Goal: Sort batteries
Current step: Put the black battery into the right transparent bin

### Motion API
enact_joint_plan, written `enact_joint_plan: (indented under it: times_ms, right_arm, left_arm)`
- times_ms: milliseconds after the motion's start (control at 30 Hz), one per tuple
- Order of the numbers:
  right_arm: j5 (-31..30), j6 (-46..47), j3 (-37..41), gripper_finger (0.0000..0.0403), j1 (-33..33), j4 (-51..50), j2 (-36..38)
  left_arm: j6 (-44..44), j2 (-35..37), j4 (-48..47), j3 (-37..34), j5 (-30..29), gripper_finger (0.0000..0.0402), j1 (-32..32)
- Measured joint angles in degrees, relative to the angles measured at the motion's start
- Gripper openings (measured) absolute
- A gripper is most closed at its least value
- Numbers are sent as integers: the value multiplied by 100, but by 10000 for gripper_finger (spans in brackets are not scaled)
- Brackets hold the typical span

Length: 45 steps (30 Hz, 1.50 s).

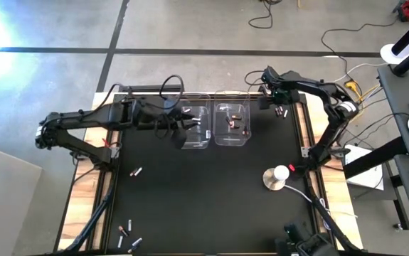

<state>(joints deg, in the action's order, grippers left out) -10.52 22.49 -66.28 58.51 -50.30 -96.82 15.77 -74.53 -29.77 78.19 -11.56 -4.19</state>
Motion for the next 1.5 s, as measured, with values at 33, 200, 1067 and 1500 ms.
enact_joint_plan:
  times_ms: [33,200,1067,1500]
  right_arm:
    - [0,12,0,363,38,7,-38]
    - [6,15,9,363,148,30,-122]
    - [1119,309,504,362,154,500,-155]
    - [1095,458,603,244,154,614,-155]
  left_arm:
    - [-2,16,16,0,3,119,0]
    - [0,27,-22,0,10,119,5]
    - [-219,29,-212,0,14,119,11]
    - [-219,35,-410,0,59,119,11]
